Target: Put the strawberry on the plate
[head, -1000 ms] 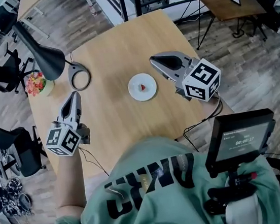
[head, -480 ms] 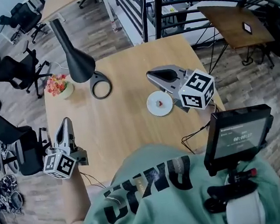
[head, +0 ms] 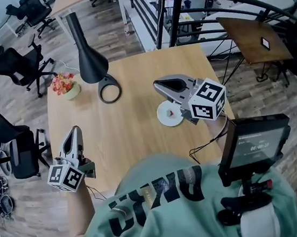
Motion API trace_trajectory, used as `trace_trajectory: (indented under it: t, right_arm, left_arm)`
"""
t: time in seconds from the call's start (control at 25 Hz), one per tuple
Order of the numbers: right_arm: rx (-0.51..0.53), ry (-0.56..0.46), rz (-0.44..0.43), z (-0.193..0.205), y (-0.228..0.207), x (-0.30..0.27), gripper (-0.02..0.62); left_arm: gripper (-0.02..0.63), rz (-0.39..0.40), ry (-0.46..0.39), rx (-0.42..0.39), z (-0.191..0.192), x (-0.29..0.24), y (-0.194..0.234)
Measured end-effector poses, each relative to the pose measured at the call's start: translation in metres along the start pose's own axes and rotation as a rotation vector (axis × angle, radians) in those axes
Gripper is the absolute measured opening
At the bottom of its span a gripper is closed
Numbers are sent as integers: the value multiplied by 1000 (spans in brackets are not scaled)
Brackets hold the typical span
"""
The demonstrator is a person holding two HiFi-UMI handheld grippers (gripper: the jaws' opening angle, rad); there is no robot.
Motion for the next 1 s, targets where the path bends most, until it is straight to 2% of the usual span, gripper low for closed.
trace_trajectory:
  t: [0.52,0.76,1.0]
  right_arm:
    - [-62,-20,29,7,1,23,5]
    - [-8,-10,50,6,7,32,5]
    - [-2,-6,37,5,10,32,5]
  left_arm:
    - [3,65,7,1,-1,-15,-17]
    - [3,77,11,-1,-1,-14,-27]
    - [3,73,2,3,-1,-10,-26]
Point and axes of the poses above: the fingertips, and each gripper's own axes: x backward along the fingers, y to its left, z out of its underside, the point moved 9 cm from there along x, backward along the fingers, and after that the axes turned 7 degrees about -x, right-handed, at the moved point
